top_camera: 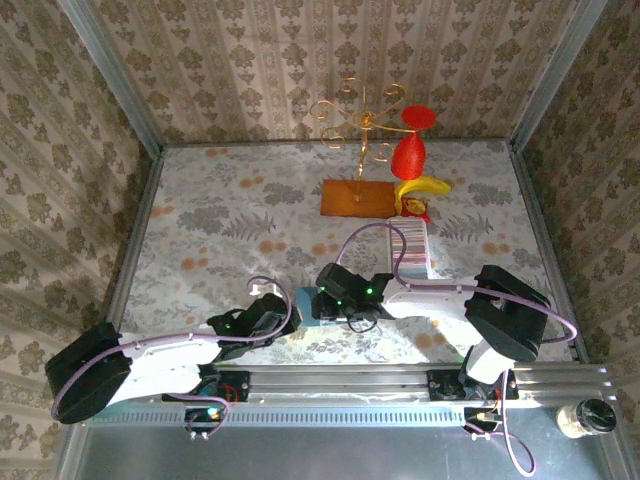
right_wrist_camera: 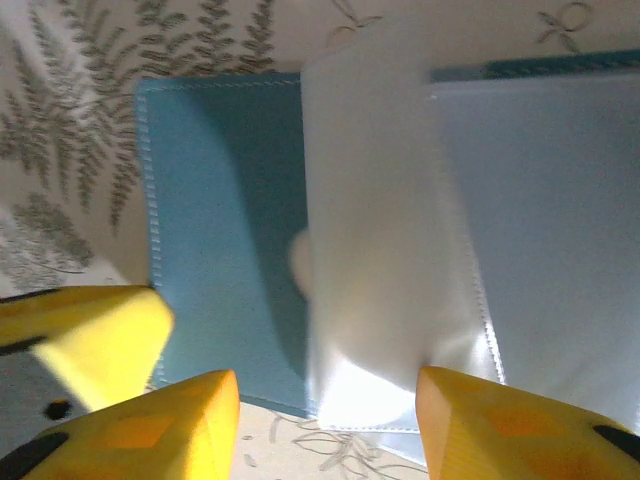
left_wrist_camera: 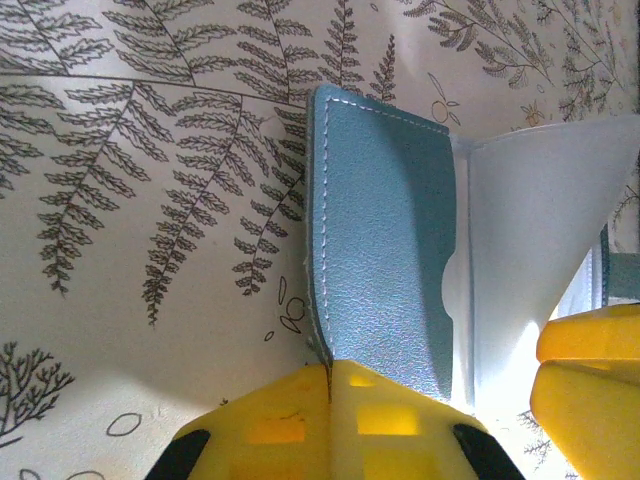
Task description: Put the credit cards into the card holder
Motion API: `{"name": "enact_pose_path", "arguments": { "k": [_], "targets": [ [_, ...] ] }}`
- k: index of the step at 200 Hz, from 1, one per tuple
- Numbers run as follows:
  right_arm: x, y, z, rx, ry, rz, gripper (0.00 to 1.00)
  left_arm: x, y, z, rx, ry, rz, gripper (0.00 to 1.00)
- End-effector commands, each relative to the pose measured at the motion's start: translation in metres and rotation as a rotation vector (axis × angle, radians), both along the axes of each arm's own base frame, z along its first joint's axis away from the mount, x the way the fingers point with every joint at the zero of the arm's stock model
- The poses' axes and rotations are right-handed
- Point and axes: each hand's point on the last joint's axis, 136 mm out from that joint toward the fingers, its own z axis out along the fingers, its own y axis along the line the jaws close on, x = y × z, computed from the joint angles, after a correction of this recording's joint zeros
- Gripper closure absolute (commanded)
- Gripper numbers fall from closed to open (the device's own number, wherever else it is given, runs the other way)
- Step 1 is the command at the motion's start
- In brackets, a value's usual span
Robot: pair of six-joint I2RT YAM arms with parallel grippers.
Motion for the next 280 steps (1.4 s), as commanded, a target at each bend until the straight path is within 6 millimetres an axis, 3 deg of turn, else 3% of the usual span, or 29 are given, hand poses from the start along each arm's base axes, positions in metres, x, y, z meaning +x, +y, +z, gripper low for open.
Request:
{"name": "enact_pose_path", "arguments": {
  "k": [1,103,144,185,217,264,268,280],
  "targets": [
    [-0.003,0.013,0.003,0.081,0.017,-0.004,0.49,-0.006,0.002,-0.007,0.013,0.013,-0.017,1.0],
    [-0.001,0.033,0.018,0.212,0.025,-0.016,0.5,-0.006,0.004,-0.012,0.024,0.015,-0.011,1.0],
    [0.0,0.045,0.04,0.307,0.005,-0.004,0.49,-0.006,0.007,-0.016,0.033,0.021,-0.002,1.0],
    [-0.001,0.057,0.079,0.405,-0.036,0.03,0.49,-0.006,0.008,-0.018,0.04,0.023,0.003,1.0],
    [0.002,0.046,0.097,0.4,-0.092,0.012,0.49,-0.006,0.009,-0.019,0.039,0.025,0.004,1.0],
    [0.007,0.004,0.076,0.204,-0.134,-0.035,0.52,-0.006,0.008,-0.014,0.039,0.019,-0.001,1.0],
    [0.007,0.0,0.086,0.213,-0.152,-0.038,0.52,-0.006,0.008,-0.013,0.041,0.018,-0.001,1.0],
    [0.008,-0.01,0.087,0.185,-0.171,-0.039,0.53,-0.005,0.009,-0.008,0.045,0.009,0.002,0.96]
  ]
}}
